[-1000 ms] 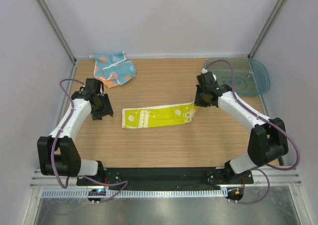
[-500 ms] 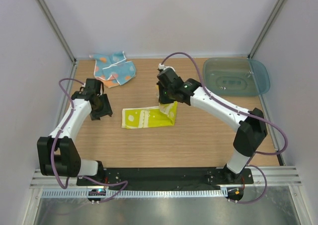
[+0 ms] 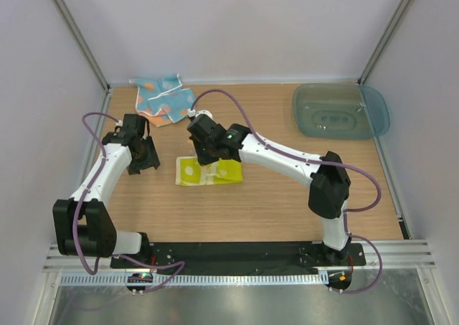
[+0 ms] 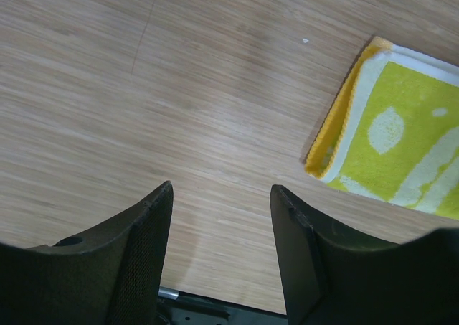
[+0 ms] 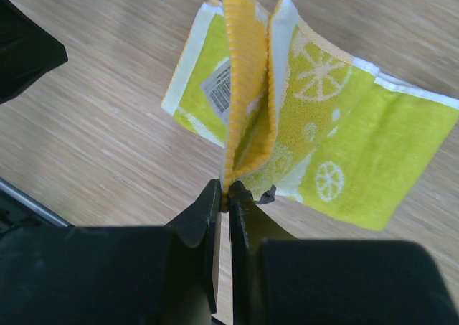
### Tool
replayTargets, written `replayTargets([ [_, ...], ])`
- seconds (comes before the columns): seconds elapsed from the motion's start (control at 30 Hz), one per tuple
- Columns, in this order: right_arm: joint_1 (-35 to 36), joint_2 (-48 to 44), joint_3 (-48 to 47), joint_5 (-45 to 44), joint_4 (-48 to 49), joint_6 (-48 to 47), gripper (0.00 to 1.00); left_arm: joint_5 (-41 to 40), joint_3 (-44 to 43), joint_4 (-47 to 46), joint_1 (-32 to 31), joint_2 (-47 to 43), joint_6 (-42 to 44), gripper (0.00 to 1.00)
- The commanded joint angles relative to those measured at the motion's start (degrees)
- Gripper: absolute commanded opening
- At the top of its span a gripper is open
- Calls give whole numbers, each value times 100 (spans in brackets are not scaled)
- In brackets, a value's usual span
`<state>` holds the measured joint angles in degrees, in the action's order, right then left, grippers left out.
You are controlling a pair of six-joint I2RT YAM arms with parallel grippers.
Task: Roll the towels
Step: Fold the towel
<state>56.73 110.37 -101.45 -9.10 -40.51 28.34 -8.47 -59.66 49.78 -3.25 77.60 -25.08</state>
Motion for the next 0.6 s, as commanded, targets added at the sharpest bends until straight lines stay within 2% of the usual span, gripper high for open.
replayTargets([
  [0.0, 197, 291, -296, -92, 113, -30, 2, -146, -134, 50, 26, -105, -32, 58],
  [0.07, 259, 459, -349, -83, 218, 23, 3, -146, -125, 50, 35, -96, -23, 58],
  [0.13, 321, 739, -410, -39, 324, 92, 22, -146, -125, 67, 43, -70, -32, 59],
  [0.2, 347, 959, -560, -39, 395, 145, 49, -172, -134, 67, 61, -70, -32, 58],
  [0.23, 382, 1143, -621, -30, 404, 154, 53, -181, -134, 67, 61, -52, -32, 58],
  [0.27, 391, 1232, -709, 31, 456, 224, 64, -190, -142, 76, 78, -52, -32, 58],
  [0.43, 392, 1225, -807, 84, 527, 313, 69, -103, -125, 32, 70, -96, -6, 58],
  [0.57, 322, 524, -334, -179, 606, 207, 73, 205, -73, -91, 61, -245, -41, 56],
])
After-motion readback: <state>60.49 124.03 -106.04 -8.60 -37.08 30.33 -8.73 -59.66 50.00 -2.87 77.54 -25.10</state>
